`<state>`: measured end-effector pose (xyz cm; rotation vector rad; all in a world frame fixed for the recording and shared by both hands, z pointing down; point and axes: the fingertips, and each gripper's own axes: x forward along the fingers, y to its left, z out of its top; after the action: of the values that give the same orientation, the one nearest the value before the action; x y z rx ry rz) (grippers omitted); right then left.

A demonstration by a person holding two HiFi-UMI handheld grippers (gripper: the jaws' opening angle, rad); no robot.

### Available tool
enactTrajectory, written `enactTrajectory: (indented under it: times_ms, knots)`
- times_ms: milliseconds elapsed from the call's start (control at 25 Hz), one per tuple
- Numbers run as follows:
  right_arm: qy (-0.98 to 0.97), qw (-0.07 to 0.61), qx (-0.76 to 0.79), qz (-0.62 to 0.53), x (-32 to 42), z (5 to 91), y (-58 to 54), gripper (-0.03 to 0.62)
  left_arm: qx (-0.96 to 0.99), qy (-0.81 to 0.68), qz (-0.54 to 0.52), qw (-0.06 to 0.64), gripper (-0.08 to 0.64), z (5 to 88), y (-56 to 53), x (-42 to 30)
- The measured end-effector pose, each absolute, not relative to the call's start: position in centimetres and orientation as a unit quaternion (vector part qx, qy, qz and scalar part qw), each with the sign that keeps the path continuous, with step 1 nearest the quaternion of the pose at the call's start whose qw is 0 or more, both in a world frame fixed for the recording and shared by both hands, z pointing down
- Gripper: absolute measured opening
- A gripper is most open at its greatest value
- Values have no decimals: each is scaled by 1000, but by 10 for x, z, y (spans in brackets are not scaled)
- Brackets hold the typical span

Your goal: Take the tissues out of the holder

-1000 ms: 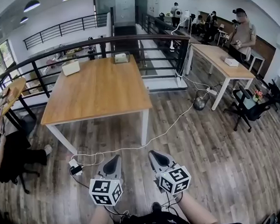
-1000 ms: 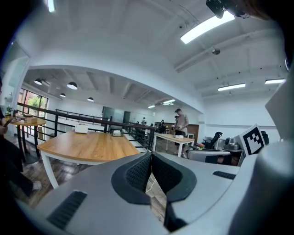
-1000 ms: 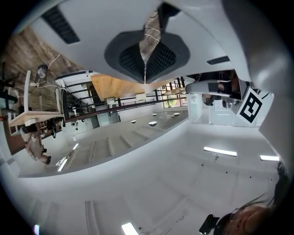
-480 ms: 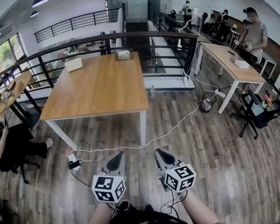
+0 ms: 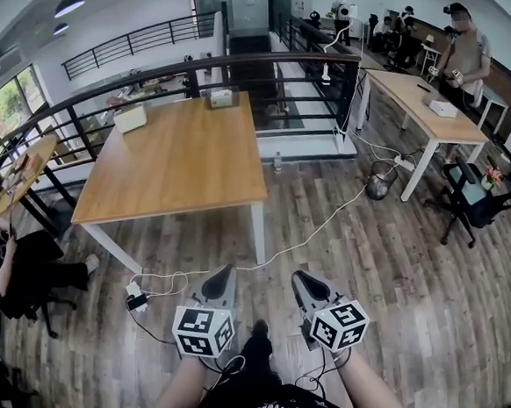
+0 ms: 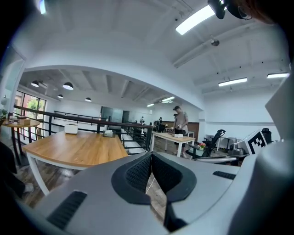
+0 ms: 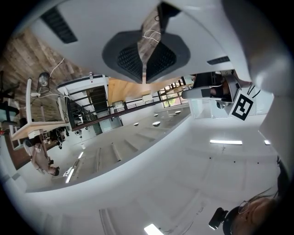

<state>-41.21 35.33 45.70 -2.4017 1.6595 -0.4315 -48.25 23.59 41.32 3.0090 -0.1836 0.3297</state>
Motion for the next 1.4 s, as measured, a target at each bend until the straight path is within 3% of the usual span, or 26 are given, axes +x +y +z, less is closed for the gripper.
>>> enactTrajectory:
  times_ms: [800,1400]
  knots:
    - [542,59,-826,-142,-222,463,265,18,989,-17,119,92,14,455,146,-280]
    - [584,44,-793,-169,-154,482,152,18,984,-55,132,110,14,474,44,-211]
